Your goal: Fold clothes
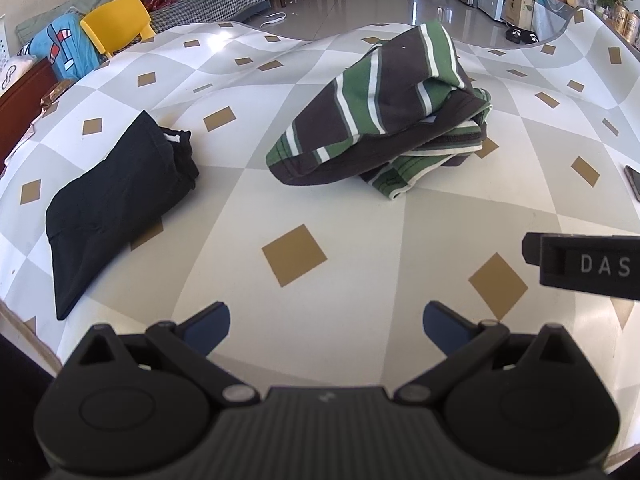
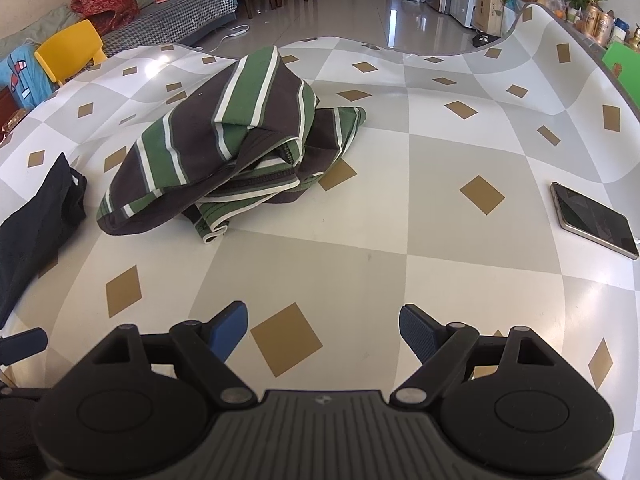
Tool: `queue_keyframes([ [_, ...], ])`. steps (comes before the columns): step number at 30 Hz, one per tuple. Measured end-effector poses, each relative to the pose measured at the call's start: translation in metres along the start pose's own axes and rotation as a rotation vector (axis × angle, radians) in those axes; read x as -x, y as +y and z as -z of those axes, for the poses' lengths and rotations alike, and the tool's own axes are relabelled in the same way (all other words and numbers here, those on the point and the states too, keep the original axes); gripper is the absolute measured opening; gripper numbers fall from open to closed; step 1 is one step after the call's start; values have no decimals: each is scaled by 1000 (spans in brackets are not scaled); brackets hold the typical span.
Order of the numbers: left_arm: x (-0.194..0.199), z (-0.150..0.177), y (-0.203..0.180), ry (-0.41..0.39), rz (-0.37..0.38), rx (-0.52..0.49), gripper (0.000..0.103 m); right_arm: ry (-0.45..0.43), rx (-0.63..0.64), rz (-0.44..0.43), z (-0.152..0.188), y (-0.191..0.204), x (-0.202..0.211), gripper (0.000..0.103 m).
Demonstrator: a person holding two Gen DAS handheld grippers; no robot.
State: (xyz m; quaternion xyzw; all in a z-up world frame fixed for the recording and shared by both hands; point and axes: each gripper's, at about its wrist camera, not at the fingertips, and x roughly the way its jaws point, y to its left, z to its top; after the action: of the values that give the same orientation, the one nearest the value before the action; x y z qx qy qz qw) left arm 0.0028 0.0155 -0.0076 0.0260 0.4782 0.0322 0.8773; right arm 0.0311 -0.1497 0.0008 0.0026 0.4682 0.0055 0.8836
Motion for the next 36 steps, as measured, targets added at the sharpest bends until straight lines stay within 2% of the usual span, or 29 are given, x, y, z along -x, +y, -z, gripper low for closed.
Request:
queue_keyframes([
  [7, -7, -2, 15, 17, -26, 46, 103, 63, -39, -1, 4, -2, -9, 79],
  [11, -6, -12, 22, 5, -3, 80, 103, 73, -85, 17, -5, -9, -6, 79],
  [14, -7, -25, 23, -5, 20, 86, 103, 76, -78, -20, -15, -9, -2, 79],
  [18, -14, -43, 19, -10, 27, 69, 103, 29, 48, -35, -27, -7, -2, 78],
  [22, -21, -62, 12, -17, 32, 60, 103, 36, 69, -112, -48, -14, -15, 75],
  [26, -25, -88, 5, -43, 45, 26, 103, 4, 115, -111, -70, -17, -24, 74],
  [30, -33, -116, -5, -67, 29, -36, 103, -17, 93, -120, -90, -25, -35, 70],
  [36, -62, -151, -14, -46, -52, -106, 103, -55, 54, -112, -122, -29, -56, 68],
])
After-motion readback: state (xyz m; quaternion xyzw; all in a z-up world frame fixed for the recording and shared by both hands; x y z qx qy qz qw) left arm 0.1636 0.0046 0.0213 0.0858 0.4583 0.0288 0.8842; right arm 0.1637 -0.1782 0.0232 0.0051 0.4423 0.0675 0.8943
